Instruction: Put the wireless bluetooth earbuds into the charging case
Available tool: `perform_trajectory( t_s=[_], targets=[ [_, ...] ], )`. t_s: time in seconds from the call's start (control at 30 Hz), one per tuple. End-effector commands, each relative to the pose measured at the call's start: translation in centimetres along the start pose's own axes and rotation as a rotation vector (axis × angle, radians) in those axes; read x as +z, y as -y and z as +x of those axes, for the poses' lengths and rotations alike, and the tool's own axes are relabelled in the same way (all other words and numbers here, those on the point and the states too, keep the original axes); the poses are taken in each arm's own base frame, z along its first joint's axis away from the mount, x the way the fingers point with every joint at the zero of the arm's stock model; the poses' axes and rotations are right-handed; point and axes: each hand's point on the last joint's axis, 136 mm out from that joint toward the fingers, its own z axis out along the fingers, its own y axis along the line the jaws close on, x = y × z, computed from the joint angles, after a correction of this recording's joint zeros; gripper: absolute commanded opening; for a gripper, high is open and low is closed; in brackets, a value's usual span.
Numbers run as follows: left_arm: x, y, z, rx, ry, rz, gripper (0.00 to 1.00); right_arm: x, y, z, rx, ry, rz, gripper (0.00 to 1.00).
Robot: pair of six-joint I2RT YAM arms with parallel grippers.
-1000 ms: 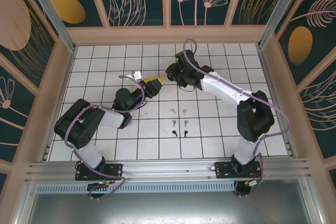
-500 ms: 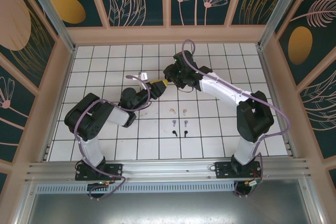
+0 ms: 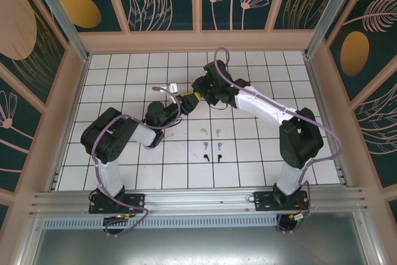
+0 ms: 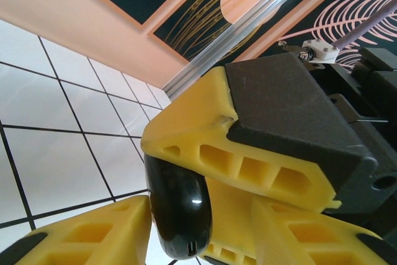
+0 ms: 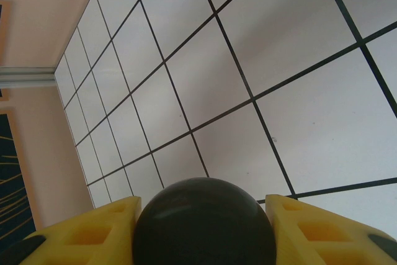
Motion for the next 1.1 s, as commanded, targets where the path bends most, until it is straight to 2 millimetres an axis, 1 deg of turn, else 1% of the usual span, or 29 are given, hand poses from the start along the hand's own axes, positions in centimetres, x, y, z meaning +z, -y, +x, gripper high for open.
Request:
perform_trajectory(
  t_s=[0.0,0.43,0.57,0.83,1.07],
  targets=[
    [0.6,1.2,-0.5,0.010,0.019,0.058,0.45,-2.1,-3.6,-0.4,-0.005,0.014,-0.111,0.43],
    [1.1,1.2,-0.7,0.007,0.028,0.064,0.34,-2.3,-3.8,-0.1,-0.009,0.007,-0.119,0.43],
    [1.1,1.2,-0.8,0.007,0.034,0.062,0.30,-2.5,-3.8,-0.1,-0.008,0.009,-0.119,0.43],
    [0.9,1.1,-1.4,-0.014,0.073,0.063,0.25,-2.7,-3.7,0.1,-0.006,0.007,-0.122,0.43],
    [1.0,1.6,-2.2,-0.021,0.105,0.079,0.15,-2.9,-3.7,0.3,-0.002,0.005,-0.129,0.43]
  ],
)
